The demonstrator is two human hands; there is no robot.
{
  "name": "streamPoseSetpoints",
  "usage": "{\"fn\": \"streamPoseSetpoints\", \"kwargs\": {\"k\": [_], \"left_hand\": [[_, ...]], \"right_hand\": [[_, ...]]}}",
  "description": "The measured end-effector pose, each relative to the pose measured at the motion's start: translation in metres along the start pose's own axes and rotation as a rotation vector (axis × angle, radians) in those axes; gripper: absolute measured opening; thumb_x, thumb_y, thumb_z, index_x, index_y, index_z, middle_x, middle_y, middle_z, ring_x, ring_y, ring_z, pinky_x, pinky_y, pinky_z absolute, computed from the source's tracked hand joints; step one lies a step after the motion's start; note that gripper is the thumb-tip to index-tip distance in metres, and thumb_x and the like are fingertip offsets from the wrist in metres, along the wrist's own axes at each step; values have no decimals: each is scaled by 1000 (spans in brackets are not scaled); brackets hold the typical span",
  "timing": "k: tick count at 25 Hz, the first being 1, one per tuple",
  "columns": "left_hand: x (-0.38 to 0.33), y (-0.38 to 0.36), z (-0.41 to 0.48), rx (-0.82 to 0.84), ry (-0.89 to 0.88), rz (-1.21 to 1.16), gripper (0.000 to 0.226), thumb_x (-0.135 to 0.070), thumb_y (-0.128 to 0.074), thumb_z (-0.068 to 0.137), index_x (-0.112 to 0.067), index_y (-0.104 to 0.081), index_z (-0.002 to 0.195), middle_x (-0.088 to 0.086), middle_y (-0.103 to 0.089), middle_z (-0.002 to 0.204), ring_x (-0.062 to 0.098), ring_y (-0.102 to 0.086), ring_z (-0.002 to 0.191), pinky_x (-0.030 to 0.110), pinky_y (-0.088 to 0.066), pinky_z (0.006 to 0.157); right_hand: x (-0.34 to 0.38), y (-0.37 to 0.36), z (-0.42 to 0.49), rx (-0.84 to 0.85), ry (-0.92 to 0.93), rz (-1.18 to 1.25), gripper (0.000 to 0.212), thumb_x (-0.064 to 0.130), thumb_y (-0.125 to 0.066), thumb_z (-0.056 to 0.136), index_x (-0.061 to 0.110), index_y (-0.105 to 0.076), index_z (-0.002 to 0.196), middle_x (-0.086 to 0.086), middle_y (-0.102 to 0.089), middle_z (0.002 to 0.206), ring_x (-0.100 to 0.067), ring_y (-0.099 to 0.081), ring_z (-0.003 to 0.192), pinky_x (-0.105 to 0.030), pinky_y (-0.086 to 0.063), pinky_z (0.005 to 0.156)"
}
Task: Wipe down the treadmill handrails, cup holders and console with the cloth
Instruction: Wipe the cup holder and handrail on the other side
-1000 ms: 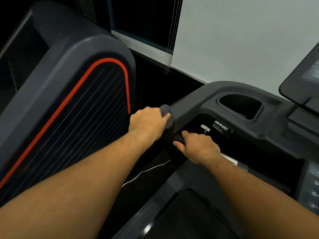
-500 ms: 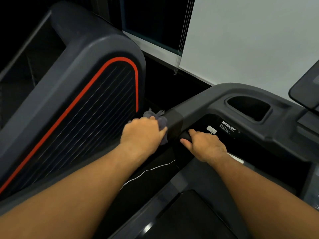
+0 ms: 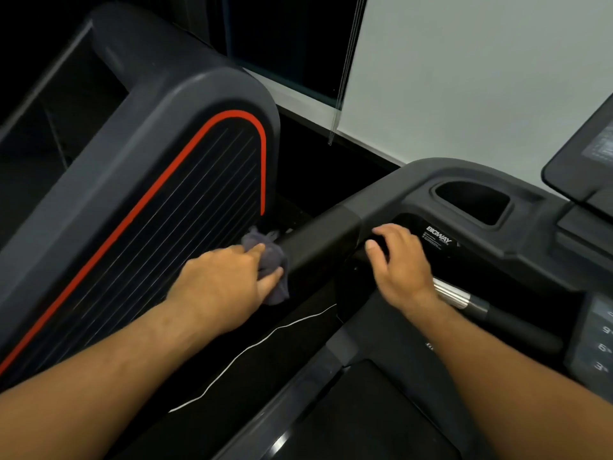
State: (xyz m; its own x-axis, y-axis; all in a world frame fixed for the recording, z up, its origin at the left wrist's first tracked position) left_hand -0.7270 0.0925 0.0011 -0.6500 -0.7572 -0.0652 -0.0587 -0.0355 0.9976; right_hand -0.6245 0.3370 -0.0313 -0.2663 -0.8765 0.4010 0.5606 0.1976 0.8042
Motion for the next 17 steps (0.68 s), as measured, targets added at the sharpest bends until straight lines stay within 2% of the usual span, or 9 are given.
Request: {"fn": "streamPoseSetpoints", "kwargs": {"k": [1, 2, 3, 5, 6, 8, 10, 14, 17], "left_hand": [[5, 3, 1, 36, 72, -36, 52, -64, -30, 95, -27, -55, 121, 0, -61, 105, 22, -59, 93, 34, -43, 71], [5, 7, 7, 43, 126, -76, 52, -64, -31, 95, -23, -59, 109, 1, -59, 92, 23, -57, 84, 34, -42, 67], [1, 8, 14, 36, 152, -102, 51, -62, -32, 95, -19, -59, 99, 0, -54, 81, 22, -53, 77, 34, -40, 65], [-2, 1, 34, 49, 143, -170, 47, -60, -36, 96, -18, -57, 91, 1, -50, 75, 21, -49, 73, 35, -39, 65], [3, -5, 46, 90, 130, -257, 49, -60, -39, 95, -16, -60, 94, 3, -54, 80, 22, -52, 76, 35, -41, 67], [23, -15, 58, 240, 146, -516, 54, -62, -44, 92, -14, -66, 105, 5, -63, 94, 20, -59, 83, 34, -43, 72], [36, -19, 50, 343, 139, -651, 54, -62, -47, 92, -15, -67, 110, 3, -65, 96, 17, -61, 86, 31, -45, 76], [53, -6, 0, 227, -59, -430, 35, -55, -47, 95, -25, -65, 97, -5, -63, 85, 12, -60, 77, 32, -50, 76], [69, -2, -27, 214, -135, -372, 34, -55, -45, 95, -26, -63, 96, -4, -66, 88, 14, -63, 80, 33, -52, 77]], "right_hand": [[21, -2, -3, -31, 26, 25, 48, 46, -41, 94, 13, -62, 122, -8, -58, 130, -30, -50, 122, -36, -33, 105], [43, -13, -5, 33, 38, 48, 49, 48, -38, 95, 18, -60, 128, -6, -52, 139, -30, -40, 133, -42, -27, 111], [63, -27, -7, 147, 6, 81, 49, 49, -34, 97, 26, -54, 136, -2, -40, 151, -28, -22, 144, -48, -17, 116], [84, -50, -8, 342, -150, 183, 47, 49, -28, 101, 37, -36, 146, 8, -10, 162, -20, 17, 147, -53, 3, 116], [86, -53, -6, 374, -207, 217, 47, 48, -26, 102, 39, -30, 149, 12, -1, 162, -18, 27, 144, -53, 6, 117], [84, -53, -6, 413, -246, 170, 48, 48, -23, 103, 42, -21, 150, 14, 7, 162, -17, 33, 141, -53, 8, 116], [85, -51, -6, 454, -263, 107, 49, 49, -20, 103, 43, -16, 151, 14, 10, 161, -19, 32, 142, -54, 10, 114], [93, -50, -4, 503, -321, 36, 50, 48, -19, 102, 45, -11, 152, 13, 13, 161, -20, 29, 143, -56, 9, 113], [94, -50, -3, 508, -371, 46, 50, 47, -21, 102, 44, -10, 152, 13, 14, 161, -19, 29, 143, -58, 8, 113]]}}
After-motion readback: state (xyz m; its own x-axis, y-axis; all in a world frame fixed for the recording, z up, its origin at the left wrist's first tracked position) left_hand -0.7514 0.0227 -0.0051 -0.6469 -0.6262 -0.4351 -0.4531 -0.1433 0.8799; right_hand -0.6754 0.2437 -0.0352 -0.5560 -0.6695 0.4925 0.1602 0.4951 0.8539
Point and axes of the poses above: each hand's wrist, its own z-axis towards the middle knuckle, its own y-axis out of the back of the hand, x = y × z, the point moved 6 cm from there along z, towards the middle knuckle
